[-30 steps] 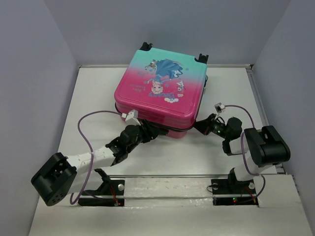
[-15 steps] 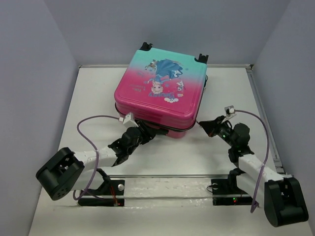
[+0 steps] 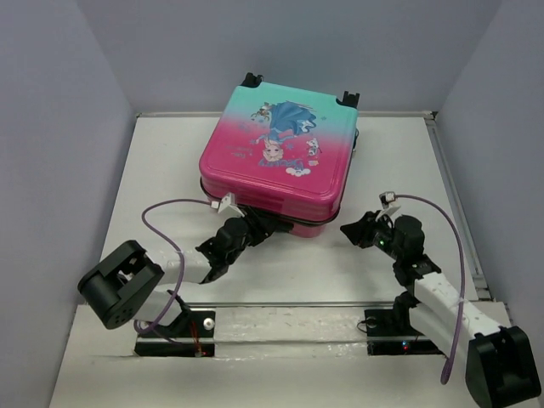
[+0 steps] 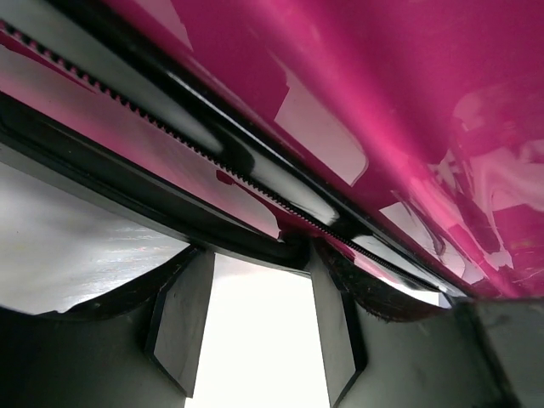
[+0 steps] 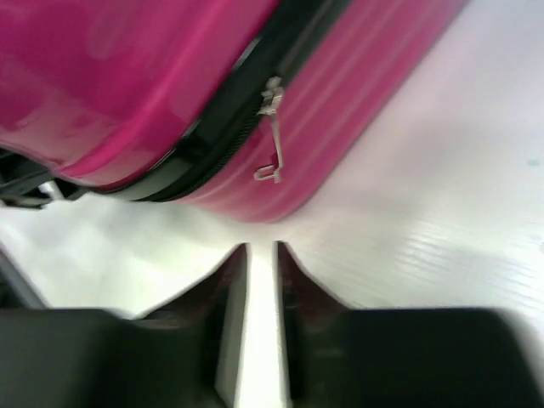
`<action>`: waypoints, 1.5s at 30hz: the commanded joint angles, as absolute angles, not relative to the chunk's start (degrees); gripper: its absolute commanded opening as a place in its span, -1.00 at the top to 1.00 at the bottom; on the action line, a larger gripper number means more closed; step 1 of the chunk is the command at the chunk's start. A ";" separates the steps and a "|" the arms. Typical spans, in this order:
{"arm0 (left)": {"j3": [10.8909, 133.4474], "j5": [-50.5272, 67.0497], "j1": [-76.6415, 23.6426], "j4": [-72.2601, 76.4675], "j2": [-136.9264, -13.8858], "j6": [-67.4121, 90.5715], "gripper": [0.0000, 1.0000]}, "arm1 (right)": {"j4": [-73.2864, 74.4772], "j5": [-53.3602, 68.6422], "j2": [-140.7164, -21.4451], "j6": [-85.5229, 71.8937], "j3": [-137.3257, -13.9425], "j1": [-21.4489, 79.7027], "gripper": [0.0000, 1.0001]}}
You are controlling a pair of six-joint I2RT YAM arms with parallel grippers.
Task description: Pack the luggage
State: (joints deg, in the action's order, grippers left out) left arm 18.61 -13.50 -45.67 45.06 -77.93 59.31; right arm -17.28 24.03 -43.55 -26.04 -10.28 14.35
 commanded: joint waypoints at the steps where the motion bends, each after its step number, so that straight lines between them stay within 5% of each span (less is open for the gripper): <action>1: 18.63 -15.29 -45.70 48.16 -76.29 58.71 -0.19 | -18.71 13.03 -50.60 -20.85 -15.54 14.77 0.33; 5: 18.19 -17.49 -45.44 45.01 -75.06 58.54 -0.32 | -25.29 11.24 -62.21 -16.79 -20.74 14.15 0.29; 13: 16.70 -19.34 -42.98 44.38 -75.06 58.62 -0.37 | -30.93 26.53 -71.71 -7.83 -26.54 14.15 0.20; 22: 16.18 -20.83 -39.91 44.65 -74.71 57.22 -0.08 | -44.12 39.63 -77.17 -12.56 -26.01 16.96 0.28; 33: 15.56 -15.21 -35.42 43.59 -69.70 52.03 -0.19 | -43.07 17.25 -74.36 -19.24 -20.67 22.24 0.29; 45: 15.56 -13.27 -35.42 43.77 -71.72 52.47 -0.20 | -41.13 18.90 -68.10 -14.95 -16.16 22.24 0.01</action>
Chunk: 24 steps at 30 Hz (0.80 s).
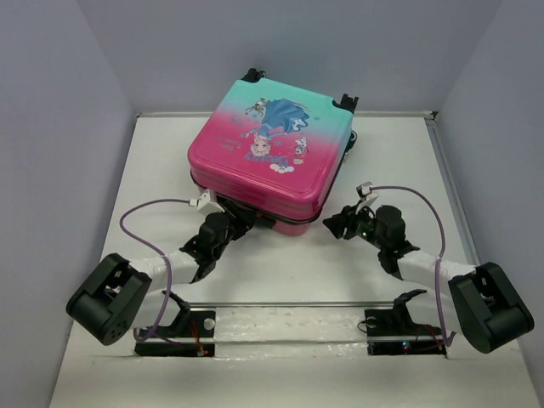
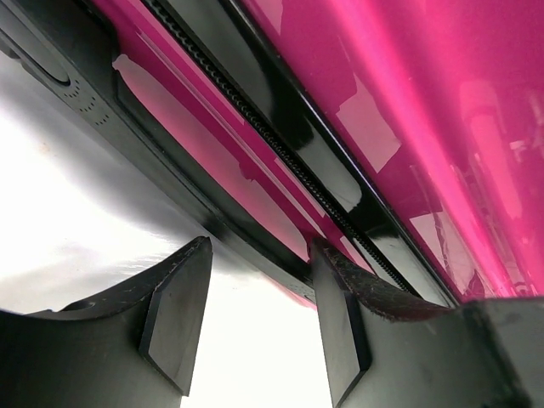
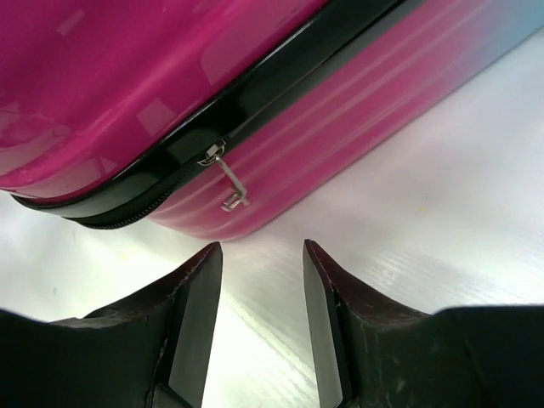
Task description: Pack the luggage
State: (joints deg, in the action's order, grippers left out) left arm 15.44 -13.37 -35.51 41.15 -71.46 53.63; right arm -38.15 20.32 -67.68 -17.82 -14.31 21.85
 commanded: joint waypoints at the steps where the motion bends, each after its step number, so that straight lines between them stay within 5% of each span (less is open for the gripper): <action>1: 15.56 -12.75 -35.33 43.86 -71.81 52.30 -0.20 | -41.22 18.46 -68.99 -13.55 -16.95 22.24 0.01; 15: 14.85 -11.25 -38.49 43.94 -70.84 50.63 -0.18 | -47.63 27.25 -79.45 -9.14 -24.61 22.24 -0.02; 19: 15.82 -11.95 -41.12 43.95 -70.58 49.31 -0.17 | -51.30 28.65 -83.23 -9.84 -26.02 22.24 0.21; 22: 17.04 -12.13 -41.92 43.86 -70.93 47.99 -0.17 | -57.02 29.35 -84.64 -12.21 -24.70 22.24 0.77; 24: 17.84 -11.95 -42.88 43.77 -71.36 46.85 -0.17 | -60.00 29.36 -84.99 -13.70 -23.21 22.24 0.86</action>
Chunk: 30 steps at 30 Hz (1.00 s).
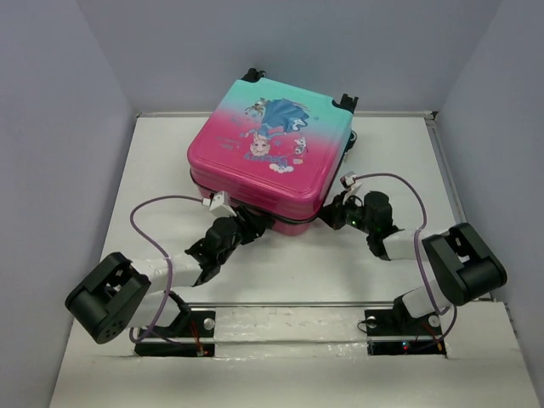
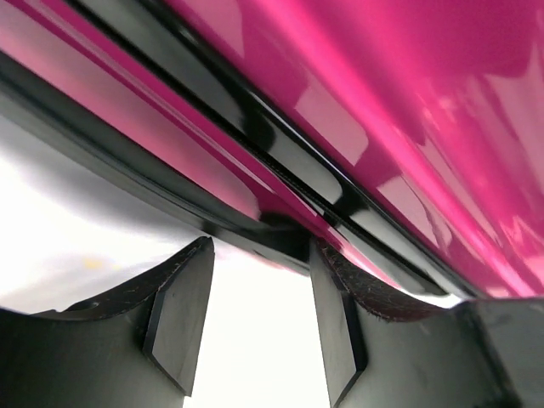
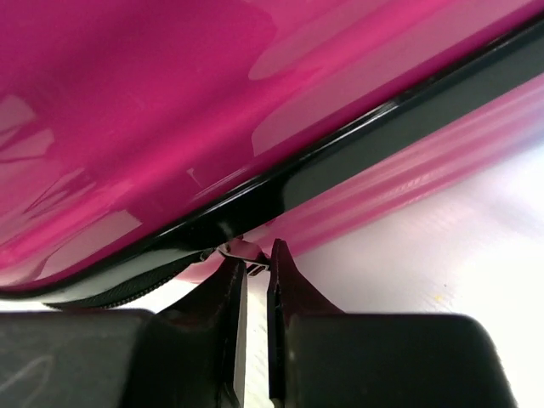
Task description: Pack the luggage
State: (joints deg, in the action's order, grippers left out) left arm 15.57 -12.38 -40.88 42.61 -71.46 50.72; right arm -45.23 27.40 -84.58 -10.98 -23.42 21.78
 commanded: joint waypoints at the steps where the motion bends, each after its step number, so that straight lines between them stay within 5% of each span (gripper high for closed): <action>1: 18.36 -11.87 -43.24 43.77 -71.80 46.50 -0.17 | -61.25 29.27 -84.82 -14.75 -22.77 22.24 0.86; 8: 24.77 -13.18 -46.05 45.35 -75.05 43.42 -0.19 | -52.41 23.92 -78.33 -15.38 -18.29 26.09 0.86; 17: 34.35 -13.01 -46.05 45.18 -81.90 42.45 -0.21 | -19.72 13.11 -58.02 -20.02 -15.82 41.02 0.86; 24: 38.58 -10.63 -46.05 45.17 -86.04 43.16 -0.22 | -17.66 -3.30 -70.46 -28.90 -25.82 58.32 0.86; 30: 35.78 -13.70 -45.71 37.22 -80.96 40.17 -0.33 | -22.15 -16.77 -81.22 -33.13 -34.54 60.56 0.86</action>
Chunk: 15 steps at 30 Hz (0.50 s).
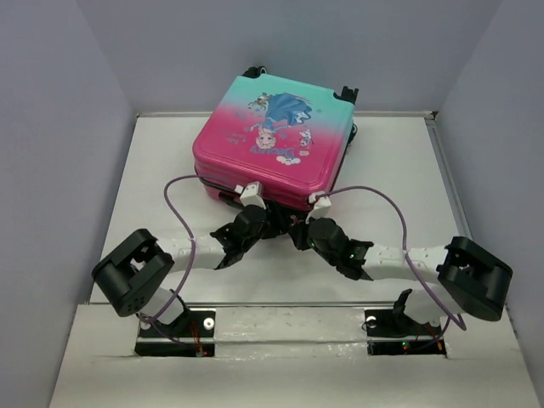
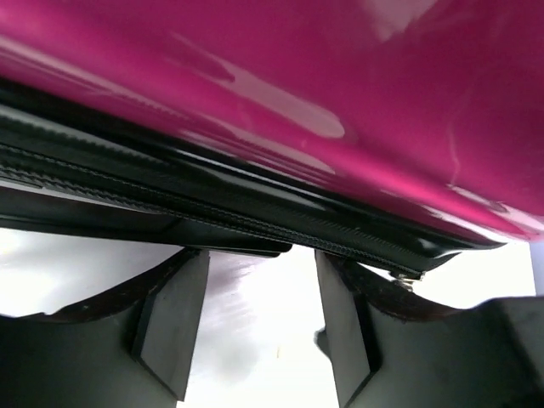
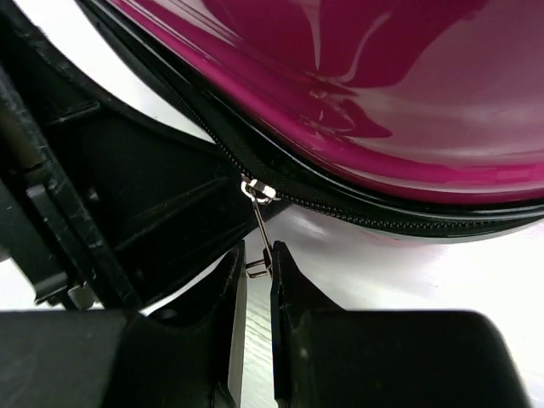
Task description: Pack the luggage
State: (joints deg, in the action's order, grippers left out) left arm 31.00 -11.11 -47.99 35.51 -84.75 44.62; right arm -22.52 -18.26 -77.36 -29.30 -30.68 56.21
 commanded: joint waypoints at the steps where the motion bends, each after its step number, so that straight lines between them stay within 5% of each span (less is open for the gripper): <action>1: 34.21 -15.54 -45.27 35.70 -78.86 39.82 -0.37 | -22.15 -17.83 -79.73 -33.13 -33.58 60.56 0.86; 5: 24.02 -14.86 -36.07 28.68 -60.27 41.66 -0.59 | -19.18 -18.64 -69.72 -32.87 -28.13 60.03 0.86; 8: 29.13 -17.13 -26.78 18.60 -51.10 39.74 -0.71 | -18.63 -15.84 -68.20 -33.04 -27.16 60.03 0.86; 12: 33.49 -3.39 -10.40 20.81 -54.57 49.17 -0.66 | -19.16 -15.47 -69.96 -33.31 -27.51 60.03 0.86; 15: 35.76 -4.04 -1.78 21.88 -58.17 53.07 -0.66 | -19.43 -15.82 -70.75 -32.87 -27.86 60.03 0.86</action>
